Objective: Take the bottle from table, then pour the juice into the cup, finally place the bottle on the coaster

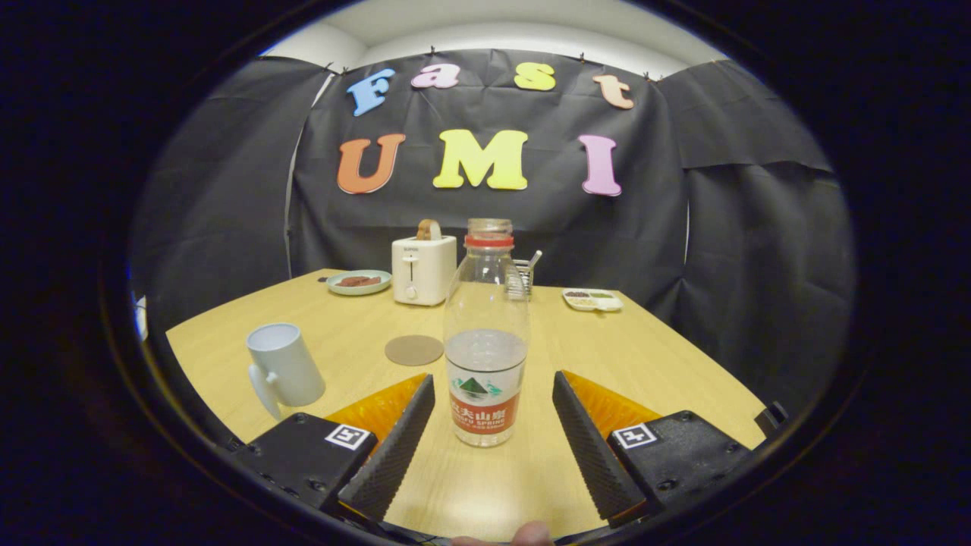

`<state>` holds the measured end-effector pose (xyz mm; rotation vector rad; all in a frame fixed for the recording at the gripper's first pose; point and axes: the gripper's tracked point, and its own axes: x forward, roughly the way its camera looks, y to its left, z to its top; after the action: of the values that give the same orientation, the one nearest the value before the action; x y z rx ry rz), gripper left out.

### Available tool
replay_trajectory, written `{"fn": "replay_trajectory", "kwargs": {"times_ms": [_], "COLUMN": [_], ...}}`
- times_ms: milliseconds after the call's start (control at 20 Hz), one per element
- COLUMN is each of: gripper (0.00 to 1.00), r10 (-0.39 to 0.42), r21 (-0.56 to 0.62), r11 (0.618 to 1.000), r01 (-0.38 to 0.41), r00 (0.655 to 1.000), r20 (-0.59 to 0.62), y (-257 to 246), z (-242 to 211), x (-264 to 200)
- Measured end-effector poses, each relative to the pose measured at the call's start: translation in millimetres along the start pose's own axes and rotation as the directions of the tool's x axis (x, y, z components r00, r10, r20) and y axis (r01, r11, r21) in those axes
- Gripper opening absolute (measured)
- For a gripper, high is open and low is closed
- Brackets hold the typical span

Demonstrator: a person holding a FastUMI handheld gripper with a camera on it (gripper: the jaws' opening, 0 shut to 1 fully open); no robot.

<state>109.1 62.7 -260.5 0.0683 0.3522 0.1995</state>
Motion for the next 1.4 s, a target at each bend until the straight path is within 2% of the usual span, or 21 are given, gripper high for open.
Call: {"fn": "replay_trajectory", "kwargs": {"times_ms": [300,600,800,1000,1200,1300,1400], "gripper": [1.0,0.97,0.83,0.78,0.76,0.76,0.76], "r10": [0.021,0.011,0.009,0.009,-0.014,-0.027,-0.051], "r21": [0.116,0.121,0.139,0.062,-0.089,-0.189,-0.317], "r11": [0.993,0.993,0.99,0.998,0.996,0.982,0.947], "r01": [-0.016,-0.007,-0.002,-0.007,0.012,0.021,0.041], "r00": [0.999,0.999,0.999,0.999,1.0,0.999,0.998], "r20": [-0.042,-0.038,-0.046,-0.041,-0.025,-0.027,-0.022], "y": [2,9,15,23,34,42,49], "z": [-14,-11,-9,6,22,25,27], "x": [41,56,57,48,49,52,58]}}
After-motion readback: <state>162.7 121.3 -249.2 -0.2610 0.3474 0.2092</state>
